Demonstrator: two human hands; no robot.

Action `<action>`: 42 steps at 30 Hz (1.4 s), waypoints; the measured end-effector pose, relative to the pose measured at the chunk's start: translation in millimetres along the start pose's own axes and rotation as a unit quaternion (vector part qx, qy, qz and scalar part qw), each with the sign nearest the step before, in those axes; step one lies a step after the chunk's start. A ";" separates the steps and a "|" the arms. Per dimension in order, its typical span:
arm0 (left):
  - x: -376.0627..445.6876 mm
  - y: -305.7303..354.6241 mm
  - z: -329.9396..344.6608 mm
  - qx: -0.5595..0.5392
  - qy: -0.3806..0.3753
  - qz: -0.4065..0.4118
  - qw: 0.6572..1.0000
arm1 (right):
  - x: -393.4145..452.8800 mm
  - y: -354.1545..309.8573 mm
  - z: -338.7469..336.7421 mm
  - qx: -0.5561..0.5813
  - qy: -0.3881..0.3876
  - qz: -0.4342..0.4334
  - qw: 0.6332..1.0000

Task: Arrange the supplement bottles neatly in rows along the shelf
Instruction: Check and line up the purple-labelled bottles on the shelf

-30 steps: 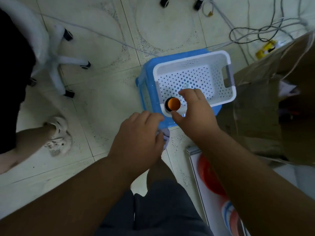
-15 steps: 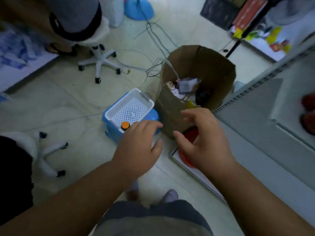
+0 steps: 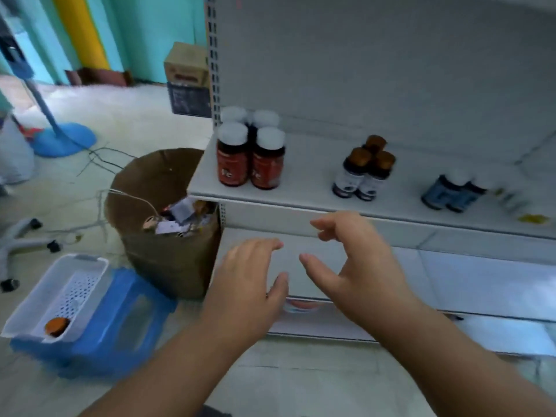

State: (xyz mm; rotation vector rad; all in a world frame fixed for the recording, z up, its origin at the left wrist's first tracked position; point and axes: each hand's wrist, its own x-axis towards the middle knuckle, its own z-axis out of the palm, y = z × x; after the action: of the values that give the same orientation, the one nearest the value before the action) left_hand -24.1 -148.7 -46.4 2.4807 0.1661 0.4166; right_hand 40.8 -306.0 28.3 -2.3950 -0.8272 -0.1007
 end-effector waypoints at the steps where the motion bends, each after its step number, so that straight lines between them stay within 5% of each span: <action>1: 6.1 15.5 10.4 0.002 -0.011 0.012 1.000 | -5.0 13.8 -13.8 -0.006 0.003 0.009 1.000; 7: 63.6 56.4 39.4 0.065 -0.070 0.061 0.994 | 17.3 69.6 -56.3 -0.019 0.035 0.047 0.998; 18: 168.3 16.6 88.3 0.204 -0.157 0.060 0.964 | 141.4 114.3 -74.6 -0.050 0.091 0.045 0.994; 31: 168.5 12.9 104.4 0.281 -0.219 0.040 0.933 | 235.6 173.5 -56.7 -0.163 -0.058 0.108 0.979; 38: 169.7 16.2 102.3 0.297 -0.236 0.032 0.925 | 230.4 176.0 -57.0 -0.108 -0.002 0.134 0.985; 42: 169.5 15.1 102.3 0.302 -0.240 0.039 0.922 | 218.1 167.1 -65.7 -0.070 0.120 0.099 0.985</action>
State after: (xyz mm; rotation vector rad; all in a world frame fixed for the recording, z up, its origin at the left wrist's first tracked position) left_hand 170.1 -181.1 -72.1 3.1152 -0.0140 -0.2706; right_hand 321.3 -330.3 51.7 -2.5177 -0.4832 -0.3717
